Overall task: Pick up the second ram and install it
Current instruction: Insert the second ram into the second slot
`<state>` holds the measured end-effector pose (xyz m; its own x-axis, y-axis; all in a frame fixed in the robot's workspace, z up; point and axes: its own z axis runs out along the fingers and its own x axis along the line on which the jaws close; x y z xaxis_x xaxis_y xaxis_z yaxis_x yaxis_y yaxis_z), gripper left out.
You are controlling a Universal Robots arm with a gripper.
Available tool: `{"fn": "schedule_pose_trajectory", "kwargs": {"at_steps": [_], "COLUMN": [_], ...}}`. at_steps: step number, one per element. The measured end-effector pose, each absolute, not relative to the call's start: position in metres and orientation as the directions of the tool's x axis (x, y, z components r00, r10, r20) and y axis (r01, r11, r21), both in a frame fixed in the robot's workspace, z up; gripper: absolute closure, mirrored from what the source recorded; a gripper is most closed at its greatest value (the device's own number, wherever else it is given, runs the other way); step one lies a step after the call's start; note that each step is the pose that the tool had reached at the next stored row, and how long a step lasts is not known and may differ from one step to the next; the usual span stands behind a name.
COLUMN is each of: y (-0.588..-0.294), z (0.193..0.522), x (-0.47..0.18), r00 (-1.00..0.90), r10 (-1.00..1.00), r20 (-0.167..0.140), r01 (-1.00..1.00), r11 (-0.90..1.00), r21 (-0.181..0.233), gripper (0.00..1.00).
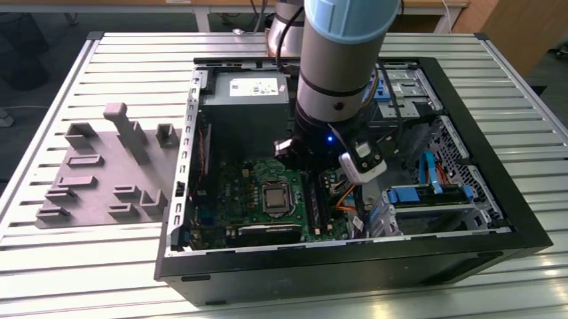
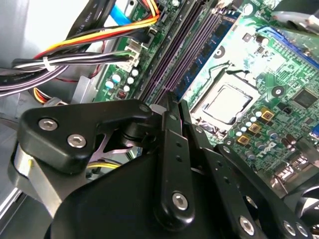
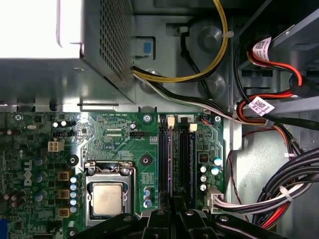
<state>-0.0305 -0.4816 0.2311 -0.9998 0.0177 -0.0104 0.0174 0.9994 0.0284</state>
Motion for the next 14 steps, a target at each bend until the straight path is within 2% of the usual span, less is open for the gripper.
{"fn": "schedule_pose_trajectory", "kwargs": {"at_steps": [14], "y": [-0.4819], "z": [0.2259], "x": [-0.0283], "r00": [-1.0], "r10": [0.023], "r20": [-0.01], "r01": [0.023], "r11": [0.999], "r21": [0.029], "gripper": [0.86]}}
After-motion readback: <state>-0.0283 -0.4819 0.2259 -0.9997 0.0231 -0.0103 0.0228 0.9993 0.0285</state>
